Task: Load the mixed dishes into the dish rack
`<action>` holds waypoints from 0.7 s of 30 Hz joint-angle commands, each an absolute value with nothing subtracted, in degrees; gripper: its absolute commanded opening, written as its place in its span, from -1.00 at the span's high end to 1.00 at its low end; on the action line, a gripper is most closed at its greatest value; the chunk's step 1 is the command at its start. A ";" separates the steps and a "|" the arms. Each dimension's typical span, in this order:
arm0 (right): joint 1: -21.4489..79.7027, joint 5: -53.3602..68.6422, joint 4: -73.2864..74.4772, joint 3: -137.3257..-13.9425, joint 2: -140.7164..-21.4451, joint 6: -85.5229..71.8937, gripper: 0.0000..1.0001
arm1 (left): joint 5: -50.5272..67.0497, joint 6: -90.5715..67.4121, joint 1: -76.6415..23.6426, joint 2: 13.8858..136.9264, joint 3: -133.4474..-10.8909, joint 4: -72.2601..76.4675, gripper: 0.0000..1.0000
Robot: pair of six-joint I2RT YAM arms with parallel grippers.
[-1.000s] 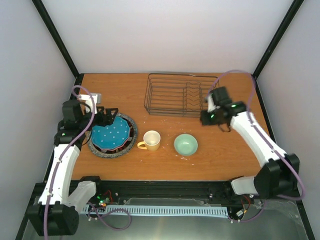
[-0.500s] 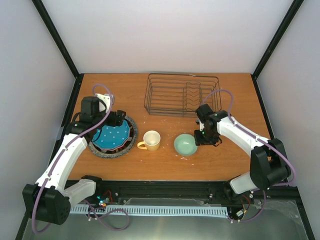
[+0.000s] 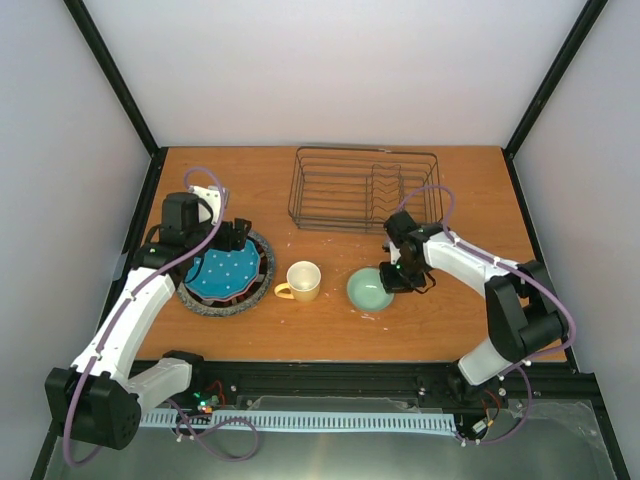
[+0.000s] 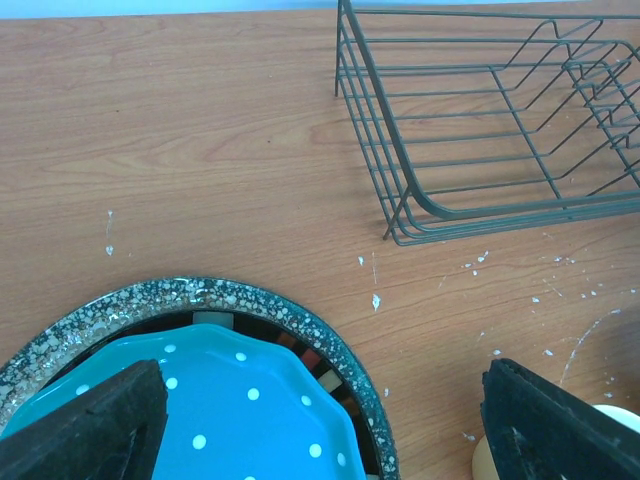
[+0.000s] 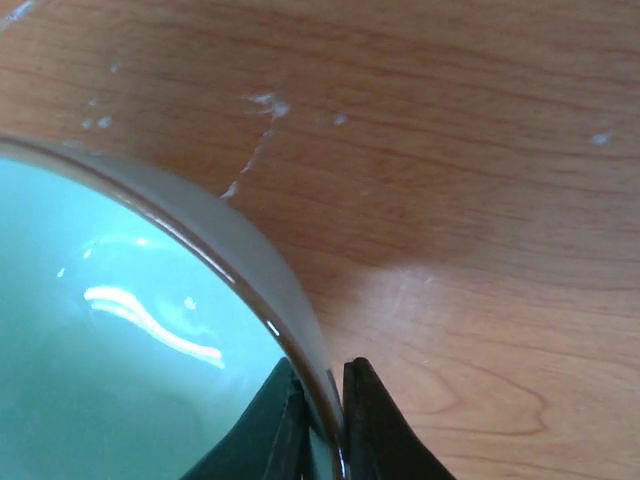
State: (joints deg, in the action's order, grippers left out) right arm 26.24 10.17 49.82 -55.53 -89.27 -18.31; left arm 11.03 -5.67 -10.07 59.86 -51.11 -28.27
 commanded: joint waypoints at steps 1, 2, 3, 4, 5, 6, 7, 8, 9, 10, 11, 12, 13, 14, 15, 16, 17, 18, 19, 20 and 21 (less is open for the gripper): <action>26.95 12.27 46.96 -53.25 -90.17 -18.77 0.92 | 11.77 -6.39 -10.55 59.59 -50.66 -25.57 -0.72; 26.98 12.15 46.75 -52.78 -90.07 -18.80 0.94 | 11.83 -6.52 -10.55 59.59 -50.38 -25.18 -0.72; 26.96 12.09 46.54 -52.40 -89.82 -18.74 0.94 | 11.88 -6.65 -10.54 59.59 -50.14 -24.71 -0.72; 26.98 11.82 46.44 -52.17 -89.52 -18.81 0.95 | 12.13 -6.83 -10.55 59.60 -49.96 -24.24 -0.72; 26.98 11.58 46.54 -52.10 -88.94 -18.95 0.94 | 12.50 -6.95 -10.55 59.59 -49.83 -23.79 -0.73; 26.94 11.05 46.65 -52.39 -88.04 -19.17 0.94 | 12.96 -7.28 -10.51 59.60 -49.77 -23.29 -0.73; 26.95 10.62 46.56 -52.80 -86.55 -19.50 0.94 | 13.64 -7.54 -10.52 59.53 -49.78 -22.69 -0.73; 26.94 10.60 46.57 -53.52 -84.75 -19.71 0.94 | 14.53 -7.89 -10.54 59.38 -49.81 -22.07 -0.73; 26.81 10.65 46.60 -54.60 -82.83 -20.11 0.95 | 15.46 -8.34 -10.55 59.28 -49.82 -21.27 -0.74; 26.69 10.93 46.89 -55.89 -80.72 -20.43 0.94 | 16.71 -8.75 -10.55 59.02 -49.91 -20.29 -0.76; 26.36 11.33 47.38 -57.82 -78.89 -20.71 0.95 | 18.07 -9.37 -10.55 58.86 -50.03 -19.27 -0.76; 25.95 12.03 48.05 -59.85 -77.02 -20.94 0.94 | 19.77 -9.97 -10.55 58.73 -50.30 -18.12 -0.78; 25.34 13.13 48.64 -61.85 -75.27 -20.81 0.94 | 21.99 -10.52 -10.55 58.66 -50.40 -16.73 -0.79; 24.37 14.71 48.92 -63.68 -73.58 -20.81 0.94 | 24.08 -11.18 -10.55 58.63 -50.51 -15.33 -0.81; 23.21 17.22 48.80 -65.10 -71.34 -20.64 0.94 | 27.54 -11.88 -10.55 58.82 -50.62 -13.44 -0.83; 21.38 21.80 48.18 -66.12 -70.01 -20.47 0.94 | 30.29 -12.79 -10.50 59.02 -50.71 -11.37 -0.85; 19.02 27.49 46.80 -66.43 -68.80 -20.70 0.94 | 33.25 -13.87 -10.53 59.45 -50.67 -8.75 -0.87; 16.53 33.96 44.96 -66.10 -68.01 -21.48 0.94 | 36.70 -15.16 -10.54 59.99 -50.52 -5.48 -0.89; 14.55 41.05 41.83 -65.05 -67.54 -22.74 0.94 | 40.00 -16.45 -10.55 60.90 -50.38 -2.62 -0.91; 12.37 46.93 37.63 -63.57 -67.36 -24.80 0.94 | 42.87 -17.85 -10.55 62.06 -50.37 0.40 -0.92; 11.43 52.38 30.71 -61.48 -67.48 -27.74 0.94 | 46.00 -20.35 -10.55 63.29 -50.51 3.14 -0.93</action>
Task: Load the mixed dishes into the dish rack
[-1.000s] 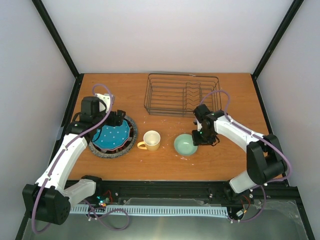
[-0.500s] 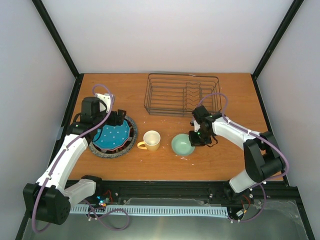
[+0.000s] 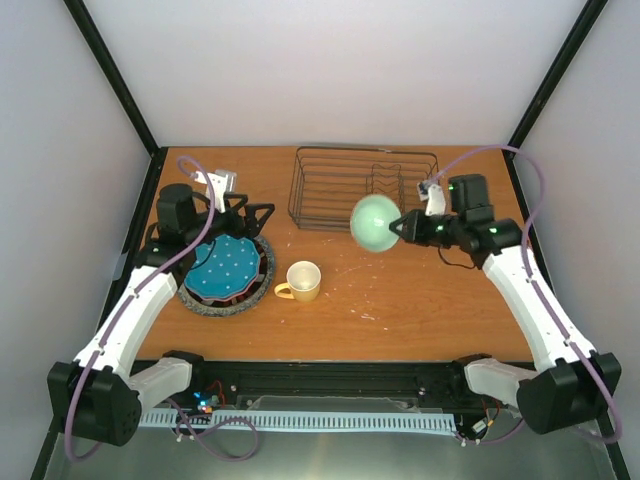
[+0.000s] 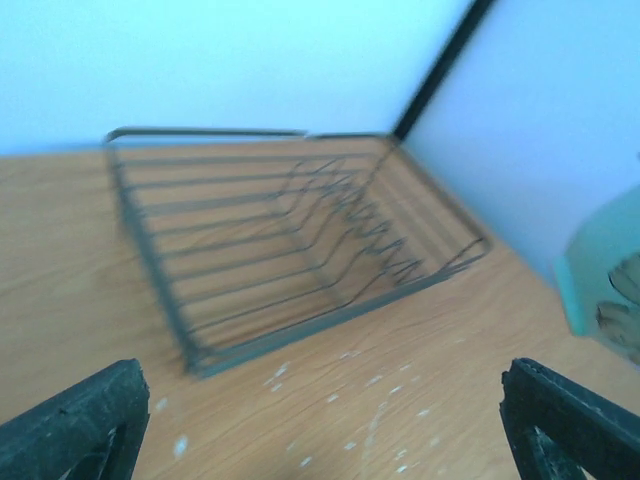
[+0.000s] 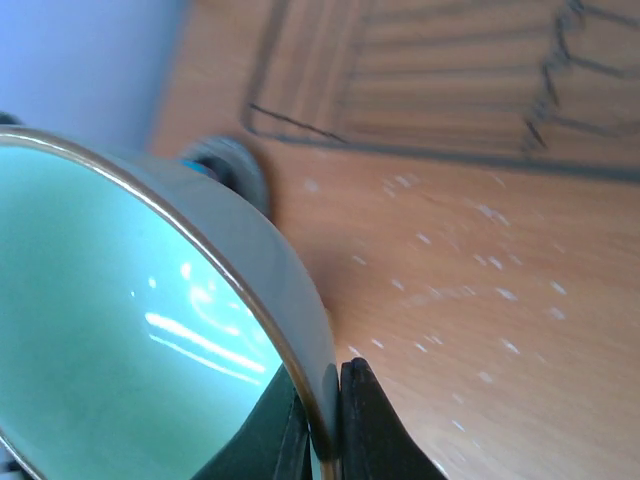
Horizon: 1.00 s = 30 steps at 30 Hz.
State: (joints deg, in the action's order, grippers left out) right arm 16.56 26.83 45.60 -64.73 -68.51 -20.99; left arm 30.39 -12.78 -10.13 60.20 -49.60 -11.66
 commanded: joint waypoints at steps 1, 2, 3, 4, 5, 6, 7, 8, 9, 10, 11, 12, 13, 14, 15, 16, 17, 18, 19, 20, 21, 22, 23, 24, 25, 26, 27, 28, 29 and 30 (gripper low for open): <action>11.23 56.96 24.48 -59.77 -68.06 -30.86 0.94 | 49.00 -22.60 -10.55 64.81 -50.46 7.49 -0.94; 11.25 61.41 18.05 -58.20 -69.21 -34.96 0.94 | 52.11 -25.16 -10.55 66.17 -50.41 11.71 -0.97; 11.32 64.89 10.98 -56.61 -70.24 -39.31 0.94 | 54.95 -28.67 -10.55 67.66 -50.22 16.13 -0.99; 11.41 67.01 3.77 -55.20 -71.23 -44.24 0.95 | 57.71 -32.27 -10.55 69.20 -49.67 21.87 -0.99; 11.50 68.72 -1.73 -54.13 -72.13 -48.12 0.95 | 60.06 -36.26 -10.55 70.58 -49.27 27.36 -1.00; 11.63 70.77 -5.82 -54.17 -73.39 -50.88 0.94 | 61.45 -40.24 -10.55 72.08 -49.05 32.51 -1.00; 11.80 72.17 -9.23 -54.46 -74.67 -53.34 0.95 | 62.78 -43.87 -10.59 73.52 -48.80 38.40 -0.99; 11.98 73.13 -11.52 -55.02 -75.79 -55.86 0.94 | 63.86 -47.11 -10.63 75.01 -48.86 43.06 -0.99; 12.08 73.92 -13.73 -55.56 -76.63 -57.37 0.94 | 64.65 -49.03 -10.74 76.57 -49.31 45.66 -1.00; 12.12 74.82 -15.46 -56.36 -77.49 -58.71 0.94 | 65.16 -49.88 -10.96 77.86 -49.86 46.96 -0.99; 12.21 75.34 -16.45 -57.34 -78.16 -59.36 0.94 | 65.73 -50.25 -11.21 79.20 -50.44 47.46 -0.99; 12.22 75.85 -16.37 -58.36 -78.73 -59.56 0.94 | 66.26 -50.36 -11.50 80.22 -50.93 47.80 -0.99; 12.19 76.33 -16.32 -59.34 -79.23 -59.67 0.94 | 66.61 -50.78 -11.84 81.03 -51.20 48.26 -0.99; 12.26 76.57 -16.26 -60.14 -79.89 -59.89 0.94 | 66.98 -51.14 -12.17 81.73 -51.36 49.08 -1.00; 12.30 76.65 -16.30 -60.75 -80.34 -60.00 0.95 | 67.19 -51.46 -12.62 82.61 -51.56 49.75 -0.99; 12.42 76.80 -16.42 -61.28 -80.75 -60.26 0.95 | 67.15 -51.44 -13.23 83.22 -51.97 49.82 -0.99; 12.55 76.69 -16.84 -61.60 -81.19 -60.72 0.94 | 67.08 -51.19 -13.90 83.93 -52.43 49.45 -0.99; 12.81 76.67 -17.66 -61.83 -81.75 -61.44 0.95 | 67.00 -50.89 -14.76 84.73 -52.93 49.13 -1.00; 13.16 76.68 -18.72 -62.06 -82.20 -62.26 0.94 | 66.98 -50.88 -15.56 85.55 -53.55 49.01 -1.00; 13.44 76.58 -19.26 -62.19 -82.64 -62.63 0.94 | 66.97 -51.16 -16.42 86.26 -54.12 49.15 -0.99; 13.52 76.42 -19.25 -62.46 -83.04 -62.60 0.94 | 66.97 -51.67 -17.19 86.96 -54.58 49.62 -0.99; 13.56 76.19 -19.25 -62.64 -83.48 -62.39 0.94 | 66.97 -52.46 -17.89 87.53 -54.90 51.25 -0.99; 13.56 76.01 -19.34 -62.74 -83.88 -62.34 0.95 | 67.02 -53.37 -18.52 87.90 -55.08 52.69 -0.99; 14.81 76.02 -19.52 -62.83 -84.26 -62.38 0.94 | 67.10 -54.51 -19.12 88.24 -55.25 54.17 -0.99; 15.15 75.89 -19.63 -62.96 -84.61 -62.41 0.94 | 67.34 -55.81 -19.34 88.46 -55.30 56.14 -0.99; 15.25 75.79 -19.69 -63.08 -84.88 -62.37 0.94 | 67.52 -57.68 -19.48 88.64 -55.18 57.98 -0.99; 15.40 75.77 -19.83 -63.24 -85.16 -62.45 0.94 | 67.50 -58.86 -19.46 88.78 -54.97 59.62 -0.99; 15.61 75.69 -19.72 -63.66 -85.47 -62.44 0.94 | 67.58 -59.99 -19.51 88.86 -54.82 61.12 -0.99; 15.77 75.59 -19.70 -64.04 -85.75 -62.36 0.94 | 67.66 -60.89 -19.51 88.98 -54.76 62.18 -0.99; 15.89 75.54 -19.73 -64.41 -86.04 -62.36 0.94 | 67.82 -61.62 -19.51 88.99 -54.77 63.33 -0.99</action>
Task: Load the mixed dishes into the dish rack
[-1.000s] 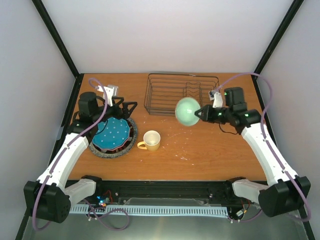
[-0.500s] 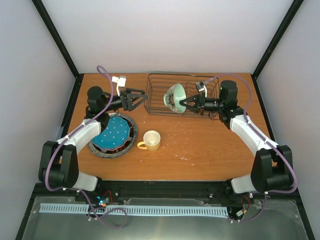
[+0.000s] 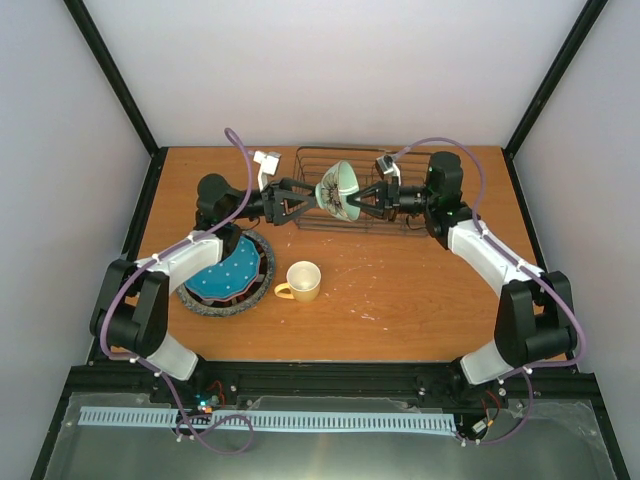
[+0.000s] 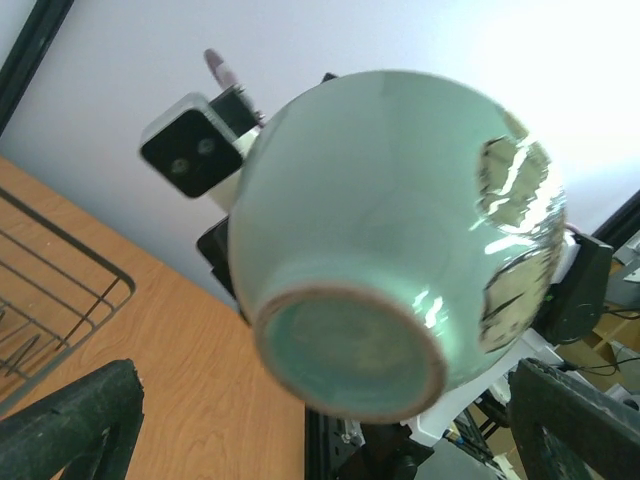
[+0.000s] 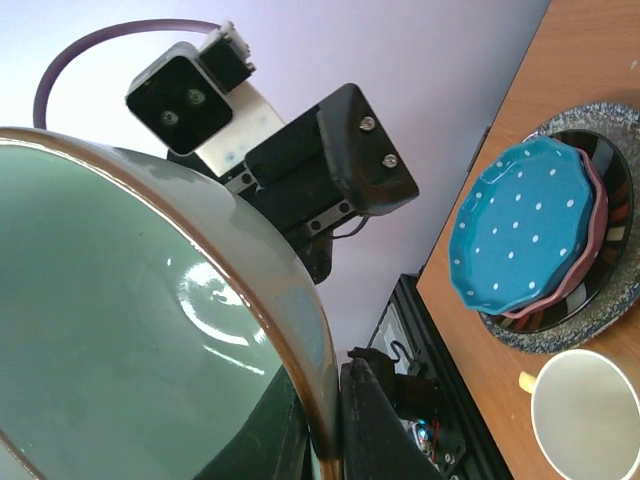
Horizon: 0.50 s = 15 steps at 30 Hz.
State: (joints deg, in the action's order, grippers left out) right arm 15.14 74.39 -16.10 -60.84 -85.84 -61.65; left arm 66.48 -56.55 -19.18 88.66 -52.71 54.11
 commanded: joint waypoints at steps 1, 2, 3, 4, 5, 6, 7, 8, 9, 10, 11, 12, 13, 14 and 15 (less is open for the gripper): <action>15.93 75.46 -19.70 -64.64 -86.45 -62.33 0.94 | 67.91 -62.30 -19.59 89.08 -54.79 64.19 -0.99; 16.15 75.49 -19.77 -64.98 -86.68 -62.33 0.94 | 67.94 -62.65 -19.64 89.15 -54.84 64.64 -0.99; 16.30 75.50 -19.82 -65.33 -86.99 -62.33 0.94 | 67.87 -62.82 -19.68 89.12 -54.84 64.90 -0.99; 16.61 75.50 -19.80 -65.68 -87.21 -62.43 0.94 | 67.73 -62.92 -19.83 89.19 -54.80 65.09 -1.00; 16.82 75.50 -19.89 -65.94 -87.48 -62.55 0.94 | 67.64 -62.89 -19.94 89.26 -54.81 65.24 -1.00; 17.25 75.42 -20.05 -66.27 -87.72 -62.65 0.94 | 67.55 -62.93 -20.14 89.39 -54.83 65.45 -0.99; 17.68 75.46 -20.45 -66.49 -87.98 -62.95 0.94 | 67.51 -63.07 -20.36 89.62 -54.89 65.66 -1.00; 18.00 75.46 -21.08 -66.67 -88.31 -63.38 0.94 | 67.43 -63.17 -20.58 90.05 -54.94 66.12 -0.99; 18.39 75.49 -21.73 -66.77 -88.59 -63.99 0.94 | 67.35 -63.53 -20.90 90.36 -55.01 66.70 -0.99; 18.72 75.52 -22.68 -66.76 -88.89 -64.78 0.94 | 67.25 -63.98 -21.14 91.07 -55.04 67.54 -0.99; 19.18 75.57 -23.59 -66.78 -89.20 -65.54 0.94 | 67.16 -64.65 -21.35 91.52 -55.06 68.68 -0.99; 19.50 75.70 -24.51 -66.73 -89.43 -66.17 0.94 | 67.03 -65.52 -21.58 92.05 -55.03 70.06 -0.99; 19.85 75.73 -25.24 -66.63 -89.61 -66.71 0.94 | 66.87 -66.52 -21.70 92.53 -54.98 72.12 -1.00; 20.13 75.75 -25.36 -66.59 -89.69 -66.84 0.95 | 66.70 -67.49 -21.71 92.95 -54.89 73.43 -0.98; 20.30 75.74 -25.40 -66.50 -89.73 -66.81 0.94 | 66.63 -68.32 -21.71 93.40 -54.89 74.71 -0.95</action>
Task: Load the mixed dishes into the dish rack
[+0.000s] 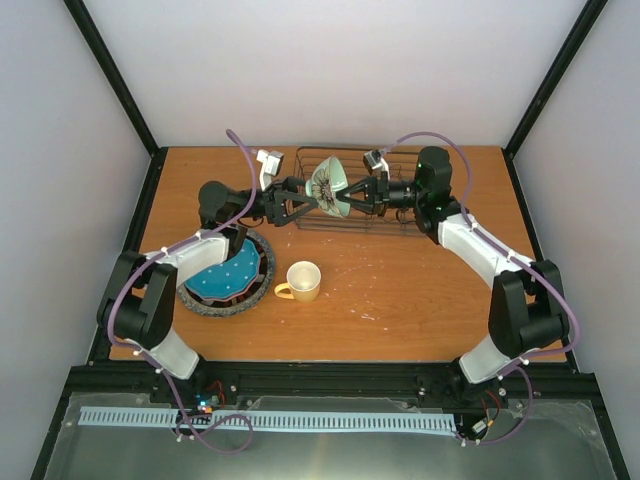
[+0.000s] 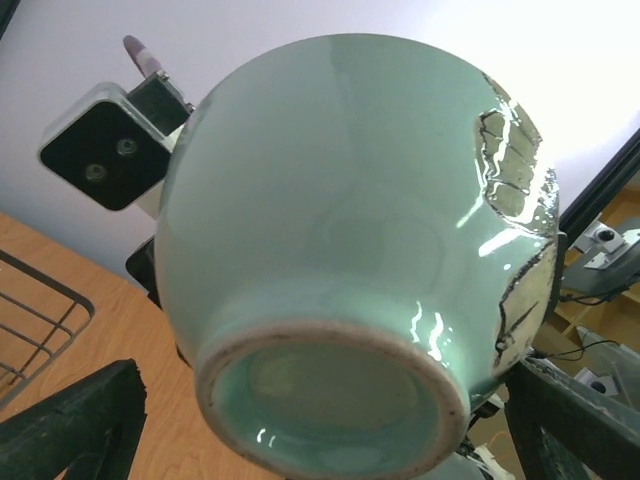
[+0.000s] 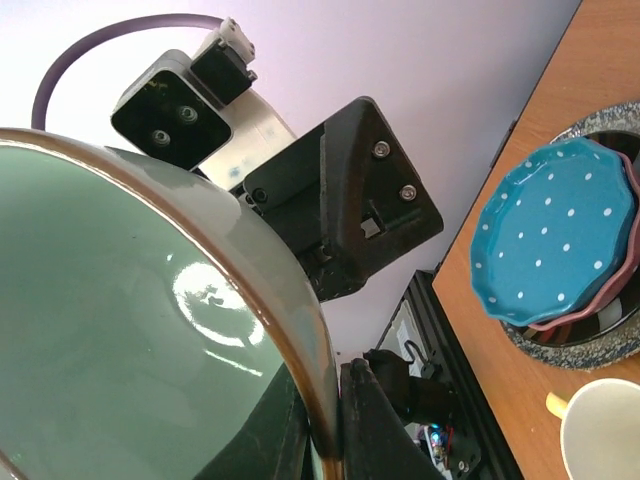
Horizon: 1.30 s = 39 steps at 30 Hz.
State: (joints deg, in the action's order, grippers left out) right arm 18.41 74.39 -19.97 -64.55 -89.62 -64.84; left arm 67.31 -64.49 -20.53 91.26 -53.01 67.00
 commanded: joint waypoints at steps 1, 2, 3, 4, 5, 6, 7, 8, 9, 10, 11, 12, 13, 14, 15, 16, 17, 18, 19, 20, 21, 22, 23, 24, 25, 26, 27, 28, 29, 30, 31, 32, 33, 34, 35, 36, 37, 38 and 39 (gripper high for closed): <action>20.52 75.84 -25.40 -66.39 -89.77 -66.83 0.94 | 66.56 -69.19 -21.70 93.72 -54.85 75.67 -0.91; 20.68 75.85 -25.40 -66.27 -89.81 -66.81 0.95 | 66.49 -69.62 -21.71 93.91 -54.84 76.28 -0.83; 20.77 75.99 -25.48 -66.27 -89.82 -66.80 0.94 | 66.46 -69.91 -21.71 94.11 -54.89 76.97 -0.72; 20.83 76.02 -25.49 -66.19 -89.90 -66.82 0.94 | 66.37 -70.29 -21.71 94.28 -54.85 77.47 -0.62; 20.97 76.02 -25.49 -66.10 -89.99 -66.84 0.94 | 66.28 -70.50 -21.71 94.41 -54.92 77.90 -0.50; 21.08 76.07 -25.60 -66.09 -90.04 -66.91 0.94 | 66.23 -70.75 -21.71 94.59 -54.96 78.32 -0.38; 21.21 75.99 -25.73 -66.08 -90.13 -66.92 0.94 | 66.19 -71.06 -21.71 94.65 -54.94 78.82 -0.29; 21.31 76.04 -25.82 -66.08 -90.24 -66.96 0.95 | 66.18 -71.27 -21.71 94.76 -54.93 79.32 -0.20; 21.37 76.09 -26.02 -66.05 -90.26 -67.05 0.94 | 66.18 -71.49 -21.71 94.82 -54.89 79.60 -0.14; 21.48 76.15 -26.14 -66.03 -90.33 -67.12 0.94 | 66.10 -71.54 -21.71 94.92 -54.83 79.80 -0.08; 21.53 76.20 -26.17 -65.99 -90.39 -67.19 0.94 | 66.10 -71.48 -21.71 94.93 -54.76 79.85 -0.01; 21.60 76.33 -26.27 -66.01 -90.50 -67.27 0.95 | 66.14 -71.50 -21.71 94.94 -54.64 80.12 0.07; 21.68 76.45 -26.35 -65.94 -90.59 -67.38 0.94 | 66.17 -71.65 -21.71 95.02 -54.57 80.46 0.08; 21.74 76.54 -26.41 -65.84 -90.66 -67.29 0.94 | 66.17 -71.75 -21.71 95.17 -54.46 80.72 0.03; 21.79 76.63 -26.45 -65.71 -90.70 -67.24 0.94 | 66.14 -71.92 -21.71 95.27 -54.49 80.61 -0.14; 21.80 76.68 -26.45 -65.53 -90.70 -67.24 0.94 | 66.03 -72.16 -21.71 95.39 -54.56 80.35 -0.28; 21.80 76.71 -26.53 -65.28 -90.66 -67.25 0.94 | 65.97 -72.41 -21.71 95.59 -54.58 80.42 -0.34; 21.87 76.77 -26.63 -65.04 -90.65 -67.24 0.94 | 65.86 -72.56 -21.71 95.63 -54.54 80.65 -0.41; 21.86 76.87 -26.71 -64.73 -90.58 -67.21 0.94 | 65.70 -72.67 -21.71 95.67 -54.37 80.82 -0.57; 21.88 76.90 -26.79 -64.40 -90.47 -67.11 0.95 | 65.59 -72.68 -21.71 95.63 -54.33 80.83 -0.67; 21.87 76.90 -26.74 -64.02 -90.30 -67.02 0.94 | 65.65 -72.69 -21.71 95.58 -54.23 80.86 -0.67; 21.86 76.92 -26.72 -63.76 -90.20 -66.98 0.94 | 65.65 -72.71 -21.71 95.55 -54.23 80.92 -0.60; 21.88 76.95 -26.72 -63.46 -90.11 -66.91 0.94 | 65.67 -72.69 -21.71 95.48 -54.16 80.94 -0.50; 21.88 76.99 -26.72 -63.13 -90.05 -66.84 0.94 | 65.61 -72.53 -21.71 95.43 -54.08 80.88 -0.45; 21.87 77.08 -26.72 -62.85 -89.96 -66.81 0.94 | 65.57 -72.44 -21.71 95.34 -53.99 80.79 -0.44; 21.91 77.22 -26.67 -62.59 -89.79 -66.78 0.94 | 65.57 -72.28 -21.71 95.25 -54.03 80.56 -0.44; 21.95 77.27 -26.53 -62.32 -89.70 -66.60 0.94 | 65.64 -72.21 -21.71 95.27 -54.09 80.33 -0.45; 21.90 77.43 -26.35 -62.12 -89.59 -66.43 0.94 | 65.70 -72.12 -21.71 95.13 -54.13 80.14 -0.46; 21.86 77.54 -26.12 -61.92 -89.42 -66.22 0.94 | 65.68 -72.01 -21.71 95.15 -54.21 79.84 -0.49; 21.88 77.57 -25.84 -61.80 -89.27 -66.02 0.95 | 65.66 -71.80 -21.71 95.06 -54.23 79.67 -0.51; 21.91 77.59 -25.26 -61.76 -89.10 -65.52 0.94 | 65.65 -71.73 -21.71 95.05 -54.16 79.57 -0.55; 21.92 77.61 -24.66 -61.78 -88.93 -64.97 0.94 | 65.62 -71.64 -21.71 95.07 -54.22 79.42 -0.60; 21.91 77.65 -23.89 -61.68 -88.75 -64.47 0.94 | 65.65 -71.62 -21.71 95.01 -54.23 79.35 -0.66; 21.89 77.69 -23.11 -61.69 -88.62 -63.78 0.94 | 65.70 -71.63 -21.71 94.99 -54.24 79.30 -0.69; 21.91 77.77 -22.29 -61.63 -88.41 -63.18 0.94 | 65.66 -71.64 -21.71 94.96 -54.31 79.28 -0.70; 21.87 77.78 -21.54 -61.53 -88.22 -62.57 0.94 | 65.65 -71.59 -21.71 94.98 -54.33 79.22 -0.69; 21.89 77.78 -20.77 -61.41 -88.05 -61.94 0.94 | 65.65 -71.43 -21.71 94.89 -54.35 79.11 -0.68; 21.91 77.78 -19.99 -61.39 -87.92 -61.33 0.94 | 65.65 -71.26 -21.71 94.78 -54.33 78.82 -0.66; 21.91 77.77 -19.65 -61.23 -87.77 -61.13 0.94 | 65.69 -71.01 -21.70 94.77 -54.36 78.50 -0.61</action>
State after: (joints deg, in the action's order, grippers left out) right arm 19.33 75.00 -22.55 -62.39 -90.06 -65.32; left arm 69.97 -72.31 -20.58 94.65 -52.88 78.78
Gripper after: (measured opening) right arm 0.080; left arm 0.836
